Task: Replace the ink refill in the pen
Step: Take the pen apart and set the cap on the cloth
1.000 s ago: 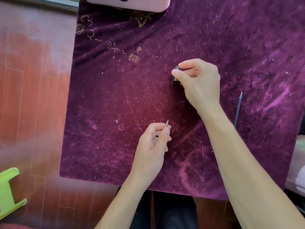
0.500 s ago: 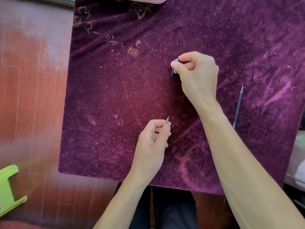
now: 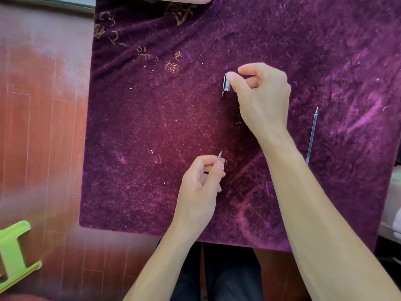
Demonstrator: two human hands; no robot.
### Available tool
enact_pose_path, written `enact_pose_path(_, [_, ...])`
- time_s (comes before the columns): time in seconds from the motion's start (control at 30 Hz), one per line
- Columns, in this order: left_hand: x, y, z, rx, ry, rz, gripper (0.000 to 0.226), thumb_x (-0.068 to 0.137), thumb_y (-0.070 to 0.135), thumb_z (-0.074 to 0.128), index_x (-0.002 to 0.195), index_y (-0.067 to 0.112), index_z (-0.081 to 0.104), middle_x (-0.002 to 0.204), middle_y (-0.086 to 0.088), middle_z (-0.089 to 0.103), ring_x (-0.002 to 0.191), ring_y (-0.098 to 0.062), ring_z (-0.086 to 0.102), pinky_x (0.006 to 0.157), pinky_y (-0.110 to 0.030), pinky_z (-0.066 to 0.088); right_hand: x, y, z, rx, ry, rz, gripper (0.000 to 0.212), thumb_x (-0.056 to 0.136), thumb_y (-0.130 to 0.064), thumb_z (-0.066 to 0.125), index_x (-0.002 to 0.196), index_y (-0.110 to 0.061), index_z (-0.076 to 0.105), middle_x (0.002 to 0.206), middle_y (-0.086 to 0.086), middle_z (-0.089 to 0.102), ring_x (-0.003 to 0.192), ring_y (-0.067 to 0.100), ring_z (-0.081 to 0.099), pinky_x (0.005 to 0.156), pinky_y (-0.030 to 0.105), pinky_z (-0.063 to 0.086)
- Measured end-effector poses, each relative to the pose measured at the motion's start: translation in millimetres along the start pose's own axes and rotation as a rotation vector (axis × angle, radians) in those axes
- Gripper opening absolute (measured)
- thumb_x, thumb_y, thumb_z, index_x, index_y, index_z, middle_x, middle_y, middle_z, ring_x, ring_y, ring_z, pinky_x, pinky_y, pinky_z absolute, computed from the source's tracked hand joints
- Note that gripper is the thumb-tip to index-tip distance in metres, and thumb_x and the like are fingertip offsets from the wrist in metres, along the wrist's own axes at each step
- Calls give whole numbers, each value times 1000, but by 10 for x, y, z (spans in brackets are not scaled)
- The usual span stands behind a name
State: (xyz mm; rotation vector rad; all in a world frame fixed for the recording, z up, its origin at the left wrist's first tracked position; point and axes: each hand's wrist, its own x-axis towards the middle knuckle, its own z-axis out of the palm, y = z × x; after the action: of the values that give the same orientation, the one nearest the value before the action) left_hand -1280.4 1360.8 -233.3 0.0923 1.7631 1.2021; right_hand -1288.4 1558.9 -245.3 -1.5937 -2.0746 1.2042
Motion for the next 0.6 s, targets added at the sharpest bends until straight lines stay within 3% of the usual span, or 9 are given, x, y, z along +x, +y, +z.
enact_pose_path(0.1, [-28,36,9,-5,-7,3,16,100,41,54,104,33,68,85,13,67,66,1,56,64,-19,50,-265,70,-192,133,-4,11,15,97,-37,71,97,-27,82,73,-12,77,68,-4,70,70,12,53])
enact_pose_path(0.27, [-76,38,45,16,-3,33,19,101,38,56,108,29,71,83,13,69,65,2,57,63,-20,50,-948,335,-441,276,-174,115,13,99,-37,74,91,-30,82,81,-20,78,69,-9,66,67,7,50])
enact_pose_path(0.33, [-92,21,64,30,-14,50,20,101,36,57,110,26,73,83,13,71,67,3,60,64,-19,50,-1147,420,-473,309,-263,156,8,97,-34,77,94,-30,83,86,-16,82,76,-1,75,70,13,56])
enact_pose_path(0.43, [-130,-7,106,55,-51,83,23,102,27,56,112,20,76,86,16,76,72,6,67,65,-11,50,-1304,521,-481,374,-323,251,6,93,-30,83,95,-24,84,84,1,83,81,25,78,75,31,66])
enact_pose_path(0.6, [-190,-79,157,48,-103,110,24,101,18,59,120,19,73,90,10,78,76,2,70,67,-12,52,-1348,615,-550,435,-289,275,6,90,-28,86,90,-23,86,83,0,83,79,27,77,71,21,63])
